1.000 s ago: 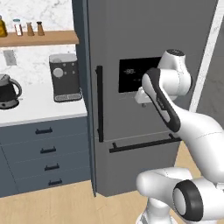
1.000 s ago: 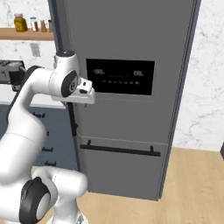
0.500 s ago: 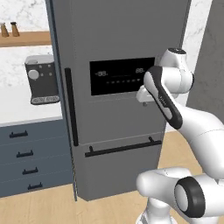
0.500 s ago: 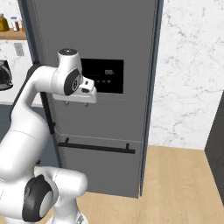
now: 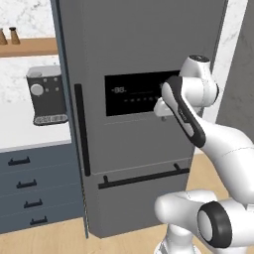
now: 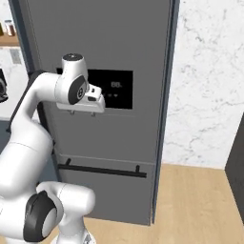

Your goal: Navigate to the fridge.

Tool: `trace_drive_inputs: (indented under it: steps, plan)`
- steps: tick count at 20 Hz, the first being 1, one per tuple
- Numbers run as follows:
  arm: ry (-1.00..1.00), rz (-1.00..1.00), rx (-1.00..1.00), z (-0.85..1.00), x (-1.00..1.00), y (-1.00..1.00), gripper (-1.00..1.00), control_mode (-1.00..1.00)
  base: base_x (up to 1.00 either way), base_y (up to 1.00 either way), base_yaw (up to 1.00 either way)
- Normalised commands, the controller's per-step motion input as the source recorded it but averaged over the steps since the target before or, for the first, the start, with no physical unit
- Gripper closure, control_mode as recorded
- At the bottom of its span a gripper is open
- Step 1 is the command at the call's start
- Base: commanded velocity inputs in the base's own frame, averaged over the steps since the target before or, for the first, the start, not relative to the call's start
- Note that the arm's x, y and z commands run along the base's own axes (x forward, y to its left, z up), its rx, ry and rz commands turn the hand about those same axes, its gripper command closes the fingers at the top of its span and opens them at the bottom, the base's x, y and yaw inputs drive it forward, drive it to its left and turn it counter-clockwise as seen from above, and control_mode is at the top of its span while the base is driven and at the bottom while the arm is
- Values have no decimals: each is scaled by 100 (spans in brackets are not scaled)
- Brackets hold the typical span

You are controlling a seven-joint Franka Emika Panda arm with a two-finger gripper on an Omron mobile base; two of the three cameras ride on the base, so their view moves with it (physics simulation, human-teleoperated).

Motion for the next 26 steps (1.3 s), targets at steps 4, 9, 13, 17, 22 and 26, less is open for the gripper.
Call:
trace_drive_inputs:
  steps: [4, 9, 13, 17, 22, 26]
  plan:
    - [0, 0, 0, 0, 0, 0, -100, 100, 38, 0, 0]
    - [0, 0, 0, 0, 0, 0, -100, 100, 32, 1, -1]
    - [0, 0, 0, 0, 0, 0, -100, 100, 17, 0, -1]
    - [0, 0, 0, 0, 0, 0, -100, 100, 28, 4, -1]
    - [0, 0, 0, 0, 0, 0, -100, 100, 35, 21, 0]
    - [0, 0, 0, 0, 0, 0, -100, 100, 30, 33, -2]
